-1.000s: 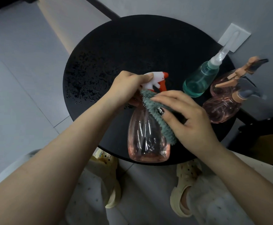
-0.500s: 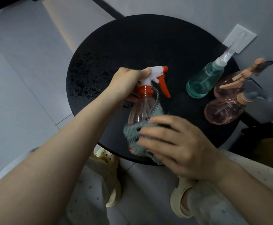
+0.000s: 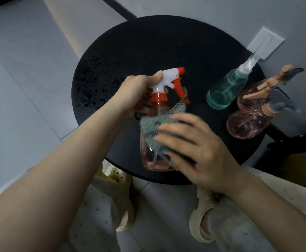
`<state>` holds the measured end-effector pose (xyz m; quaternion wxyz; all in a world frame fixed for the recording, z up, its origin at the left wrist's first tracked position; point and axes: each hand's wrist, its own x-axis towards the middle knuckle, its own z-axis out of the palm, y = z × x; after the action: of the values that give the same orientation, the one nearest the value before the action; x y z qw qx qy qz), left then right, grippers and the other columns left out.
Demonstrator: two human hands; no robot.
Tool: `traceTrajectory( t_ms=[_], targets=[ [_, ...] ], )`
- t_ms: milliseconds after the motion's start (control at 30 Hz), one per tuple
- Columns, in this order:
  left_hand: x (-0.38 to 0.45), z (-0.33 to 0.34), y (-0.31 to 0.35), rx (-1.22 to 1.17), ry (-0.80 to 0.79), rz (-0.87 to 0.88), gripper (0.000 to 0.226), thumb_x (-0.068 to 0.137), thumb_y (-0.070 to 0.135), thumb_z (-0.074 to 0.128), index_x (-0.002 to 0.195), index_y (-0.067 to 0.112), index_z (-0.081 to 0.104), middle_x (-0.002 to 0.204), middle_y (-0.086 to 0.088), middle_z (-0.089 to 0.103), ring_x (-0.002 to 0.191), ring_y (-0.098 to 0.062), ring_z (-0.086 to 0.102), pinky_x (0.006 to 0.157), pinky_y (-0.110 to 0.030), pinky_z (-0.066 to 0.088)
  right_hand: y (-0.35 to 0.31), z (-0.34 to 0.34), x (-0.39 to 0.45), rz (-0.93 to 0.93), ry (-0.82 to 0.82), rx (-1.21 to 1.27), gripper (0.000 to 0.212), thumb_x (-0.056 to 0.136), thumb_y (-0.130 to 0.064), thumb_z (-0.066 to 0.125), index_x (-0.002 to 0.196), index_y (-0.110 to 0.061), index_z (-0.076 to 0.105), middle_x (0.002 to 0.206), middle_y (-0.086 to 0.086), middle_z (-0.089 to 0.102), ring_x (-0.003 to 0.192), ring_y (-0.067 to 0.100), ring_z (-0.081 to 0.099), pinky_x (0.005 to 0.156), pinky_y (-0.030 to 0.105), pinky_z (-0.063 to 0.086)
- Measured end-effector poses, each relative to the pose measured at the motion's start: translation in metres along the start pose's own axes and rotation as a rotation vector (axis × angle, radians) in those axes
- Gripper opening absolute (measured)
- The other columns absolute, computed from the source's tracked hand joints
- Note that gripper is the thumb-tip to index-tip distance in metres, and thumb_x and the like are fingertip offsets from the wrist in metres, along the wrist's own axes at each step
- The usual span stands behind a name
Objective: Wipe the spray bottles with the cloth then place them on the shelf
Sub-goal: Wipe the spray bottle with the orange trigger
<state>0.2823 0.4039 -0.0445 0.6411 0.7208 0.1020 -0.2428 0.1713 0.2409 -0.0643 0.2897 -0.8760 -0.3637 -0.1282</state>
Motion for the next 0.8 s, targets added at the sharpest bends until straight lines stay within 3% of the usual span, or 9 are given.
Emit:
traceTrajectory(
  t_ms=[100,200,300,433,533,600,700,800],
  targets=[
    [-0.003,0.000,0.001,0.003,-0.002,0.019,0.039,0.090,0.043,0.054,0.070,0.013,0.070,0.067,-0.004,0.065,0.051,-0.013,0.058,0.043,-0.016,0.042,-0.005,0.006,-0.009,-0.247,-0.113,-0.222,0.027,0.091,-0.016,0.060,0.117,-0.013,0.066,0.124,0.003,0.063,0.119,0.031,0.051,0.096,0.048,0.043],
    [-0.006,0.003,0.002,0.011,-0.014,0.035,0.040,0.091,0.044,0.053,0.077,0.010,0.070,0.069,-0.006,0.063,0.044,-0.008,0.055,0.039,-0.012,0.038,-0.005,0.007,-0.011,-0.303,-0.119,-0.260,0.027,0.090,-0.015,0.063,0.116,-0.014,0.067,0.122,0.002,0.064,0.118,0.029,0.052,0.096,0.044,0.044],
    [-0.005,0.006,0.002,0.021,-0.015,0.026,0.041,0.089,0.047,0.054,0.076,0.012,0.070,0.073,-0.007,0.064,0.051,-0.012,0.057,0.042,-0.014,0.040,-0.001,0.003,-0.004,-0.151,-0.035,-0.143,0.025,0.091,-0.014,0.061,0.115,-0.010,0.067,0.121,0.005,0.064,0.116,0.028,0.052,0.095,0.041,0.045],
    [-0.004,0.009,0.000,0.024,-0.074,0.011,0.042,0.086,0.050,0.056,0.067,0.016,0.071,0.067,-0.004,0.064,0.059,-0.017,0.057,0.057,-0.023,0.044,0.006,0.001,0.005,0.177,0.119,0.098,0.029,0.092,-0.014,0.056,0.119,-0.008,0.063,0.122,0.004,0.059,0.118,0.024,0.050,0.104,0.035,0.039],
    [-0.005,0.009,0.000,0.045,-0.085,0.017,0.042,0.088,0.050,0.053,0.070,0.016,0.070,0.064,0.000,0.063,0.052,-0.012,0.056,0.048,-0.018,0.042,0.010,0.003,0.008,0.376,0.191,0.199,0.032,0.091,-0.016,0.053,0.122,-0.012,0.061,0.124,-0.005,0.055,0.120,0.014,0.050,0.106,0.030,0.038],
    [-0.006,0.007,0.001,0.009,-0.079,0.011,0.042,0.090,0.048,0.053,0.074,0.013,0.069,0.062,0.001,0.062,0.048,-0.010,0.056,0.043,-0.015,0.041,0.009,0.003,0.009,0.414,0.197,0.211,0.034,0.091,-0.018,0.052,0.123,-0.014,0.060,0.124,-0.008,0.054,0.121,0.012,0.049,0.106,0.028,0.037],
    [-0.005,0.003,0.001,-0.005,-0.051,0.016,0.042,0.090,0.048,0.053,0.077,0.011,0.069,0.059,0.001,0.062,0.049,-0.010,0.057,0.044,-0.017,0.042,0.004,0.004,0.007,0.292,0.154,0.126,0.033,0.092,-0.016,0.055,0.123,-0.009,0.060,0.124,0.000,0.056,0.119,0.020,0.049,0.105,0.029,0.037],
    [-0.002,-0.002,0.002,-0.030,0.006,0.005,0.040,0.088,0.048,0.056,0.074,0.012,0.070,0.073,-0.005,0.067,0.062,-0.016,0.062,0.054,-0.023,0.048,-0.002,0.005,0.001,0.065,0.080,-0.029,0.029,0.091,-0.014,0.059,0.118,-0.007,0.064,0.121,0.007,0.062,0.112,0.030,0.052,0.099,0.036,0.042]
  ],
)
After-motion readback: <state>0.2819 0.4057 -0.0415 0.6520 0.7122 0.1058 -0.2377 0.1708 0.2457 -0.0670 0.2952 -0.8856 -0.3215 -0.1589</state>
